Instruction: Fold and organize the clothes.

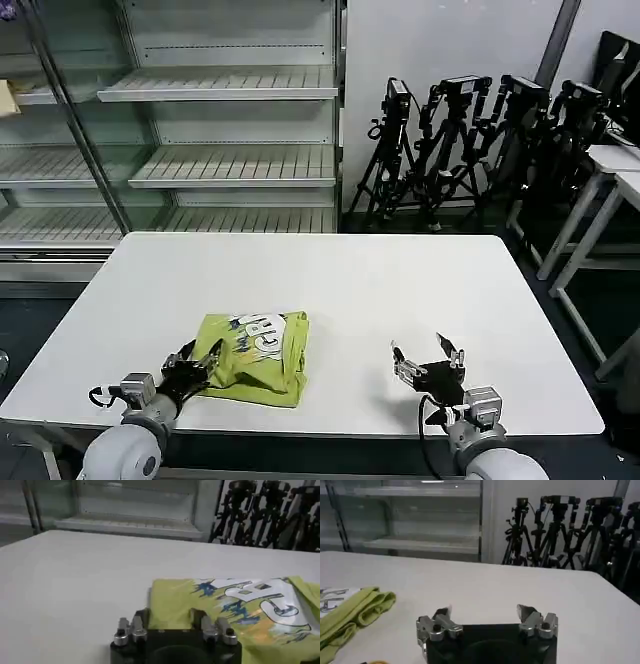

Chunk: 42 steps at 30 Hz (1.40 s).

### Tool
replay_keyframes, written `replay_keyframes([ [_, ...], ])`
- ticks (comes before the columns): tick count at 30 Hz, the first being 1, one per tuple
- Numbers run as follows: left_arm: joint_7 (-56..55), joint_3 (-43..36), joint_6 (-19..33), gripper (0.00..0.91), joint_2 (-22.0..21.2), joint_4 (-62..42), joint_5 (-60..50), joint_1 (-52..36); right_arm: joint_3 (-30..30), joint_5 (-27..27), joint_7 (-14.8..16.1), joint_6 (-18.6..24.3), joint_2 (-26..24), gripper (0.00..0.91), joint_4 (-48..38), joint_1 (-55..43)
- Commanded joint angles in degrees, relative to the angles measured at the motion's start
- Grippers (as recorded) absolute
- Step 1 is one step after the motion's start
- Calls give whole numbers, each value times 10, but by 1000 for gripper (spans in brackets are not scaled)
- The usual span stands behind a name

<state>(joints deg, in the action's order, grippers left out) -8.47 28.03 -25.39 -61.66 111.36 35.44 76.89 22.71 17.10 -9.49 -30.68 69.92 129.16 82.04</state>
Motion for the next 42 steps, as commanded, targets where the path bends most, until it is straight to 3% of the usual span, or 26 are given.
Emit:
replay_keyframes([
  [1, 12, 3, 3, 10, -3, -14, 5, 3, 0, 0, 0, 0, 1, 907, 4, 0],
  [8, 17, 6, 14, 10, -6, -17, -49, 4, -7, -4, -1, 0, 3, 907, 5, 1],
  [11, 18, 30, 12, 10, 21, -9, -71, 6, -11, -6, -1, 0, 4, 907, 5, -1],
  [14, 30, 78, 11, 10, 79, 0, -87, 6, -14, -8, -1, 0, 3, 907, 3, -5],
  [21, 83, 291, 1, 10, 286, -42, -122, 64, -23, -7, 0, 0, 5, 907, -2, -17],
  [23, 100, 348, -11, 10, 324, -57, -127, 90, -28, -7, 0, 2, 6, 907, -5, -21],
  [25, 108, 371, -22, 10, 336, -56, -131, 98, -34, -8, -1, 2, 11, 907, -8, -27],
  [28, 106, 363, -34, 10, 319, -18, -152, 100, -43, -10, -1, 2, 15, 907, -10, -31],
  [31, 90, 305, -52, 10, 270, 58, -161, 96, -43, -12, -1, 1, 15, 907, -8, -27],
  [33, 74, 253, -55, 10, 214, 124, -180, 89, -39, -12, -1, 1, 12, 907, -7, -23],
  [35, 56, 116, -60, 10, 143, 192, -230, 79, -33, -11, -1, 1, 9, 907, -5, -17],
  [36, 40, 80, -58, 10, 130, 206, -248, 79, -31, -11, -1, 2, 8, 907, -4, -15],
  [38, -10, -68, -60, 10, 77, 250, -278, 72, -25, -12, -1, 2, 7, 907, 0, -9],
  [39, -18, -88, -58, 10, 66, 257, -278, 69, -23, -12, -1, 1, 6, 907, 1, -7],
  [40, -36, -170, -53, 10, 38, 269, -274, 57, -21, -13, -1, 1, 6, 907, 3, -5],
  [42, -36, -218, -53, 10, 3, 276, -268, 45, -18, -15, -1, 0, 7, 907, 5, -2],
])
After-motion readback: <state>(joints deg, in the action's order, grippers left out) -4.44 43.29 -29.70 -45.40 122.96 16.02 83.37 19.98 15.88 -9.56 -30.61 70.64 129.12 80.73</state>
